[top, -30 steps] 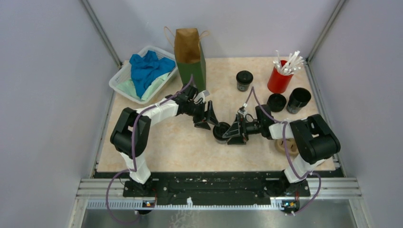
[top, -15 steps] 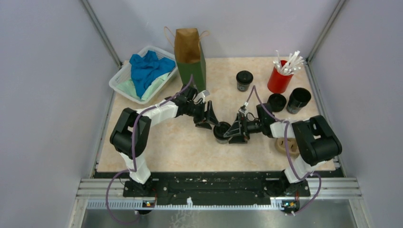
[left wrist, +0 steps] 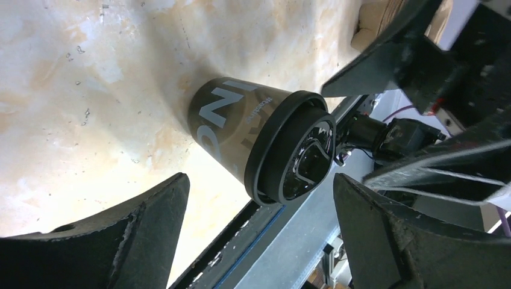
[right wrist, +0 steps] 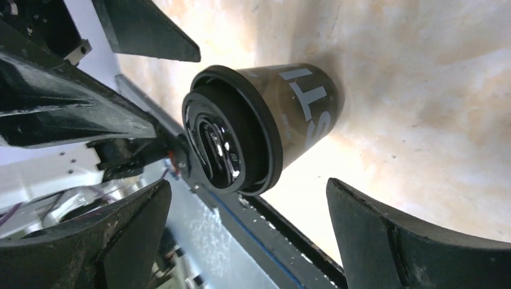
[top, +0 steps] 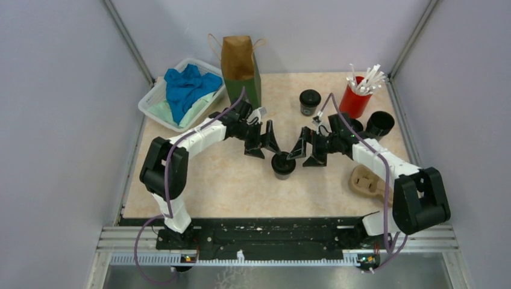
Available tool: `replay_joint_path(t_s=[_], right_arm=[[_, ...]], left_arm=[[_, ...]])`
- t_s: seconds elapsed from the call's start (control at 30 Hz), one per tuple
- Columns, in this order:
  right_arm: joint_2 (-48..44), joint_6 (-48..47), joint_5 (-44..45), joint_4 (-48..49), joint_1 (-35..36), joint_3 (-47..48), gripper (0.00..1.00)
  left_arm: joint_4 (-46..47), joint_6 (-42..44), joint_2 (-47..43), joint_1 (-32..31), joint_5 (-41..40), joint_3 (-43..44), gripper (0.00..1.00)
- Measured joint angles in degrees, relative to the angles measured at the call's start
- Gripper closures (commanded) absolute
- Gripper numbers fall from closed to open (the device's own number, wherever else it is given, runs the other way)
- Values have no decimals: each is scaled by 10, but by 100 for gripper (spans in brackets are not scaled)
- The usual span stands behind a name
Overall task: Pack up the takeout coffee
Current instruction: Close the cup lid on the coffee cup, then move the coffee cup to the center of the board.
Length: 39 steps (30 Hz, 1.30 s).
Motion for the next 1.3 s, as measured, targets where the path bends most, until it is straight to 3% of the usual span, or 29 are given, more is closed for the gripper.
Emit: replay_joint_path(t_s=[0.23, 0.4, 0.6, 1.03, 1.3], right_arm=[[-15, -61, 185, -180, 91, 172, 4], [34, -101, 322, -264, 197, 303, 6], [116, -133, 429, -332, 262, 363, 10], [165, -158, 487, -373, 297, 374, 25], [188, -159, 488, -371, 299, 374, 23]], left_arm=[[-82, 21, -57, 1, -102, 24, 2], [-121, 31, -201, 6, -231, 23, 2], [-115, 32, -339, 8, -332, 0, 2], [-123, 32, -336, 8, -377, -18, 2], [-125, 35, -331, 8, -379, -17, 2]])
